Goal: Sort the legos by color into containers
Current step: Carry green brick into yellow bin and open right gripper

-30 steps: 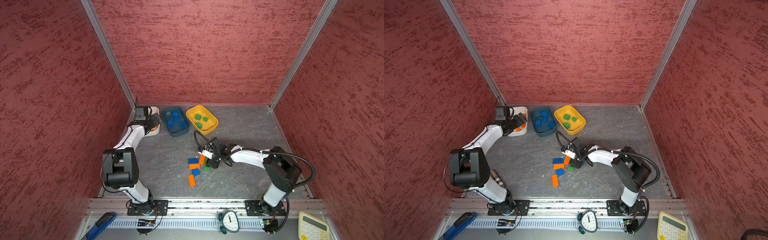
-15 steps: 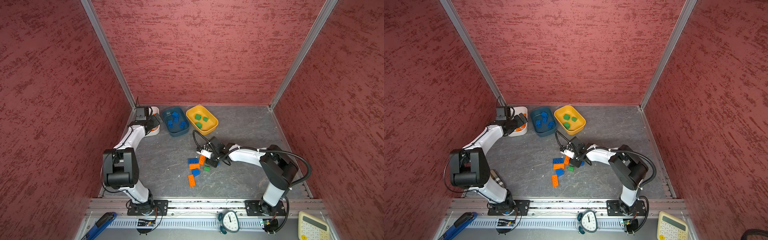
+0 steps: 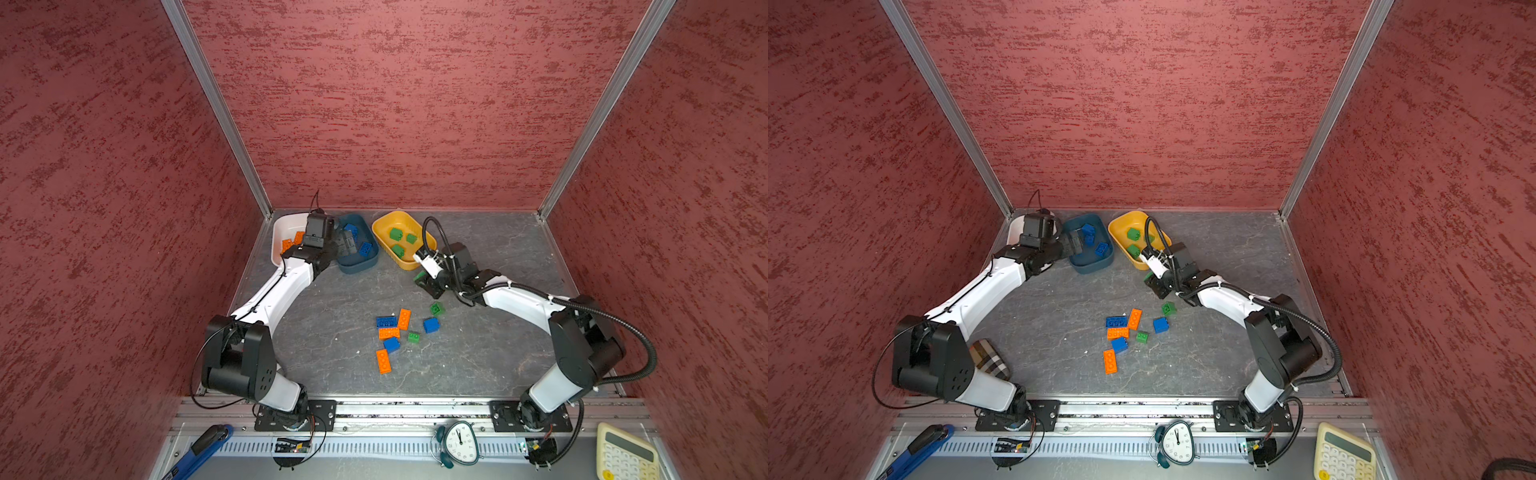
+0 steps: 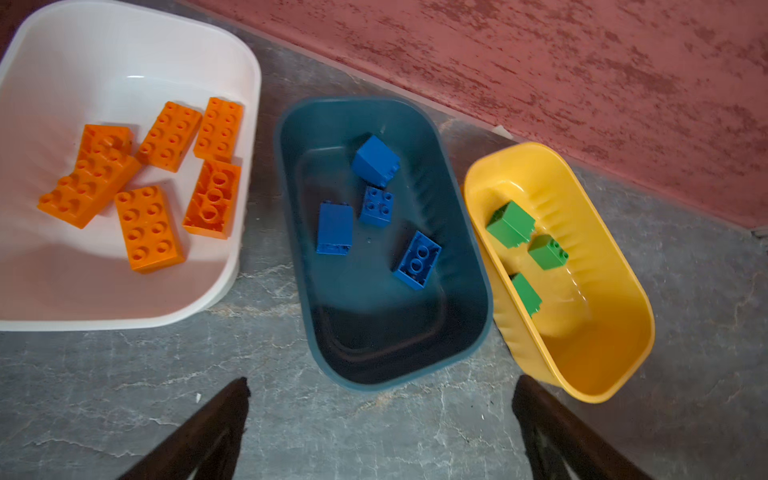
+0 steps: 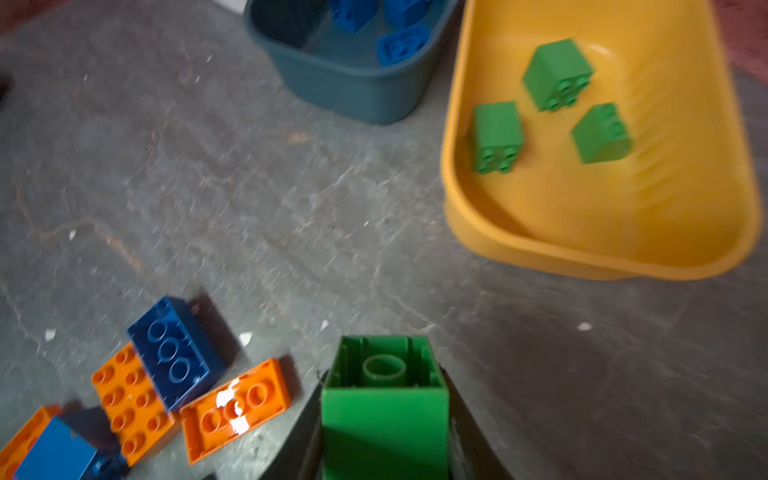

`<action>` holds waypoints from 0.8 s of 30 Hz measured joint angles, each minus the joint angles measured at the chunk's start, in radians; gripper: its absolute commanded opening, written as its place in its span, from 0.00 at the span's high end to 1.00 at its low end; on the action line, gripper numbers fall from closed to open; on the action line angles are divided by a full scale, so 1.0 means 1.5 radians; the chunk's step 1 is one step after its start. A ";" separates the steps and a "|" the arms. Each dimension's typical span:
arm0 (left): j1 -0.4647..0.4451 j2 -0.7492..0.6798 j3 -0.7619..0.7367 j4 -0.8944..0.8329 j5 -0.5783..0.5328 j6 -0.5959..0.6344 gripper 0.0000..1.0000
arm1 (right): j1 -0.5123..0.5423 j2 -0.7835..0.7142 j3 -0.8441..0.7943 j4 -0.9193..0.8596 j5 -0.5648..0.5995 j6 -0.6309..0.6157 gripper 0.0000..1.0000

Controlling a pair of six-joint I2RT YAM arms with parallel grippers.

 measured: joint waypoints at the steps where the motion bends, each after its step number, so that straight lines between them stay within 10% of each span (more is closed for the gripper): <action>1: -0.018 -0.005 -0.006 -0.001 -0.006 0.007 0.01 | -0.010 0.008 0.011 0.012 -0.002 0.017 0.81; 10: -0.150 -0.016 -0.036 -0.023 -0.030 0.062 0.01 | -0.036 0.182 0.214 0.037 0.041 0.092 0.77; 17: -0.194 -0.015 -0.067 -0.032 -0.058 0.063 0.01 | -0.035 0.327 0.400 -0.017 0.092 0.112 0.40; 24: -0.197 -0.013 -0.082 -0.029 -0.074 0.054 0.01 | -0.035 0.264 0.322 -0.020 0.102 0.126 0.27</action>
